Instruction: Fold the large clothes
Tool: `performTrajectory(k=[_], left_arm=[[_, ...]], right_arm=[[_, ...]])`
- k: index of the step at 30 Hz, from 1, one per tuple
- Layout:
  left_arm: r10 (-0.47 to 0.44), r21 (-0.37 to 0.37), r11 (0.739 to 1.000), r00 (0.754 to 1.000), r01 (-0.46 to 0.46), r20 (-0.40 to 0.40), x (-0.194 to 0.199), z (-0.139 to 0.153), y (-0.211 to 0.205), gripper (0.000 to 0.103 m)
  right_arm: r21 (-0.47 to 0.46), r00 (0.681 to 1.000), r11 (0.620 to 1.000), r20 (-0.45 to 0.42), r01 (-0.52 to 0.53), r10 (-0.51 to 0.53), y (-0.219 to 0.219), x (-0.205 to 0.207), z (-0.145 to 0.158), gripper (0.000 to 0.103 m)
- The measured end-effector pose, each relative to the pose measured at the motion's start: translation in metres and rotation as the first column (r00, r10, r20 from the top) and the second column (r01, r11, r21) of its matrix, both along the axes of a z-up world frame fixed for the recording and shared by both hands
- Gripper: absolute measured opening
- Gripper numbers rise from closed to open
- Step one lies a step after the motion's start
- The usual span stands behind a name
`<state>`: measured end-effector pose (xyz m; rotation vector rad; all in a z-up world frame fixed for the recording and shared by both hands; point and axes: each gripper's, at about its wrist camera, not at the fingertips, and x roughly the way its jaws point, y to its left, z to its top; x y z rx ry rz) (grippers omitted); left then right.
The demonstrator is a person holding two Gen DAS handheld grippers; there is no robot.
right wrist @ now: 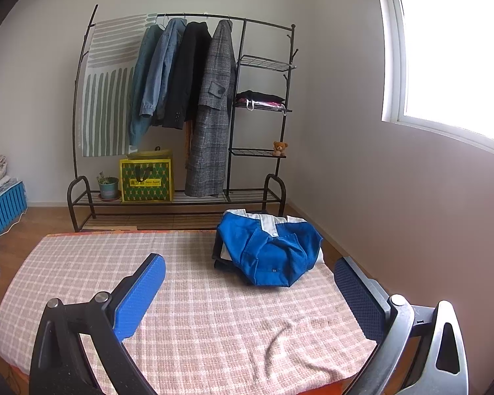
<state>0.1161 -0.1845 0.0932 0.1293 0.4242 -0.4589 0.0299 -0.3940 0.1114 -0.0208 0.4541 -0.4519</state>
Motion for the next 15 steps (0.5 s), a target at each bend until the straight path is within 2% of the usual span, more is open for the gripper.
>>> performTrajectory(k=[15], left_arm=[[0.000, 0.002, 1.000, 1.000, 0.000, 0.000, -0.0005, -0.0027, 0.0022, 0.103]], right_arm=[[0.005, 1.000, 1.000, 0.005, 0.010, -0.010, -0.0007, -0.0019, -0.0016, 0.103]])
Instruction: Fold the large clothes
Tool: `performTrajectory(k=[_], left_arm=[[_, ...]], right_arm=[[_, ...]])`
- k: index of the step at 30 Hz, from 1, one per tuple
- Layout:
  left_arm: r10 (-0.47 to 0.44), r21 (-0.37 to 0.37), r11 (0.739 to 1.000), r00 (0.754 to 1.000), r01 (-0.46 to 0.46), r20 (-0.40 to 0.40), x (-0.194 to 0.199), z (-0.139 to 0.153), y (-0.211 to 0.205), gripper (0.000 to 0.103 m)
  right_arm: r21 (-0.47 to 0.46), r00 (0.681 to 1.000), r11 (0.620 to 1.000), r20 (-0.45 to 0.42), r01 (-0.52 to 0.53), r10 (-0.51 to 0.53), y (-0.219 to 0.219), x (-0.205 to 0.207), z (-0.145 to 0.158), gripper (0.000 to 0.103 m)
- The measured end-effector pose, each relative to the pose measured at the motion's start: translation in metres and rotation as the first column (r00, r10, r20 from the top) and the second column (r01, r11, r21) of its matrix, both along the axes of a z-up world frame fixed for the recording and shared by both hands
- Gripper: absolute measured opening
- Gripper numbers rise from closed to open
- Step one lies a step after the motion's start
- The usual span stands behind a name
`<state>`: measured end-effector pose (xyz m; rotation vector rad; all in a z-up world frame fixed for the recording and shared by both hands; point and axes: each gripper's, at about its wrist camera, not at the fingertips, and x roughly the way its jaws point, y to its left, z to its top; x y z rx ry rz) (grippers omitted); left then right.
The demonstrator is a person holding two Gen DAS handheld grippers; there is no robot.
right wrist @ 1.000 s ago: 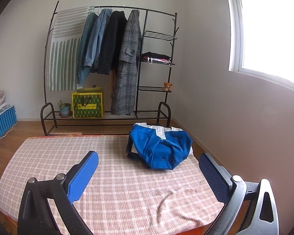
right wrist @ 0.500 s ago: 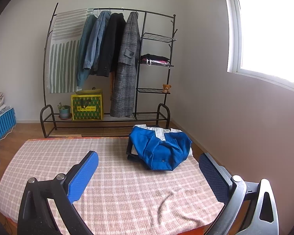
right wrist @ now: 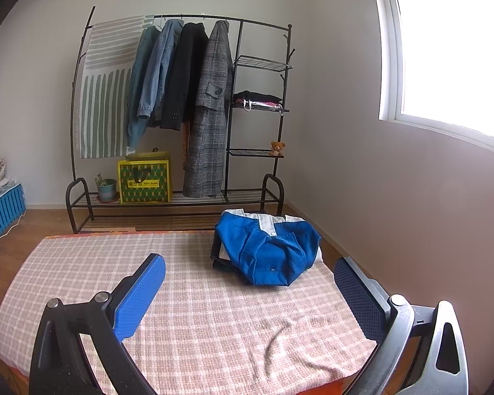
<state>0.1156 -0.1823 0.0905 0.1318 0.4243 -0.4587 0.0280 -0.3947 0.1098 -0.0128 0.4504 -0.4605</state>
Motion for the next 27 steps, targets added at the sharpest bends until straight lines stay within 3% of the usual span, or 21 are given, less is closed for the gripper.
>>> performTrajectory(k=[27], left_arm=[[0.033, 0.005, 0.999, 0.999, -0.033, -0.009, 0.0008, -0.0017, 0.0083, 0.103]], right_arm=[[0.016, 1.000, 1.000, -0.004, 0.002, -0.002, 0.0000, -0.0008, -0.0055, 0.103]])
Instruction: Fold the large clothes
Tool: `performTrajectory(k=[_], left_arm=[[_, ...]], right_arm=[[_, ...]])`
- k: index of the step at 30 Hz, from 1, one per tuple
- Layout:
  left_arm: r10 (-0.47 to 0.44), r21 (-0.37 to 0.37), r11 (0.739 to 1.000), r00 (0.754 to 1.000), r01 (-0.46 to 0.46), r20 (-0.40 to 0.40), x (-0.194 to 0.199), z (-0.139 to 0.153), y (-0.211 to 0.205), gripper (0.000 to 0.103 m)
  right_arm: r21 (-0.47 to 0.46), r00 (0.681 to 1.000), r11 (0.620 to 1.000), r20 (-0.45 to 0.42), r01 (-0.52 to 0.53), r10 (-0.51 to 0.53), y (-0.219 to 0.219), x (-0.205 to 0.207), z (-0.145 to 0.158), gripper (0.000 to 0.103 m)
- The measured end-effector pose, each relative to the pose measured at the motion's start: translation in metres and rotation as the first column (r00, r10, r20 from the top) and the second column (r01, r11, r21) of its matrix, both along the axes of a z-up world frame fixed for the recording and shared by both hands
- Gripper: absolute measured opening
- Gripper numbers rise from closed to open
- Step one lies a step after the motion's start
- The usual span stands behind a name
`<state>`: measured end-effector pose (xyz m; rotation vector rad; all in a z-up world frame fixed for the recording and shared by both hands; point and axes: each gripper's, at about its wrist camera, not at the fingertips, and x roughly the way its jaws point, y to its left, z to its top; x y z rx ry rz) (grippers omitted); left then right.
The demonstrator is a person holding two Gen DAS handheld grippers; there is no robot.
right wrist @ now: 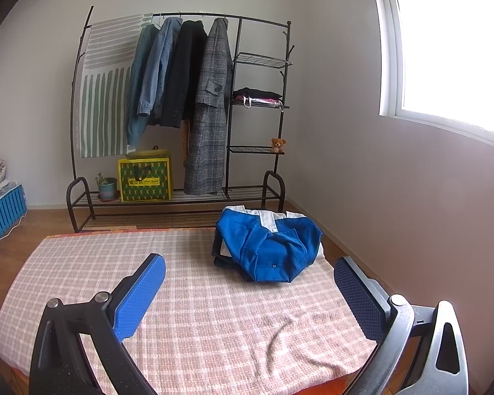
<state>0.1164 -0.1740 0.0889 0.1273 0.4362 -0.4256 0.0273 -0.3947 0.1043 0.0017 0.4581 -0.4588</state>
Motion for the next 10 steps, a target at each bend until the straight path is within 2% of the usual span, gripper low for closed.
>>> performTrajectory(k=[10], left_arm=[[0.020, -0.007, 1.000, 1.000, -0.020, 0.024, -0.0015, 0.0005, 0.0016, 0.103]], right_arm=[[-0.002, 1.000, 1.000, -0.005, -0.001, 0.001, -0.0009, 0.0002, -0.0016, 0.103]])
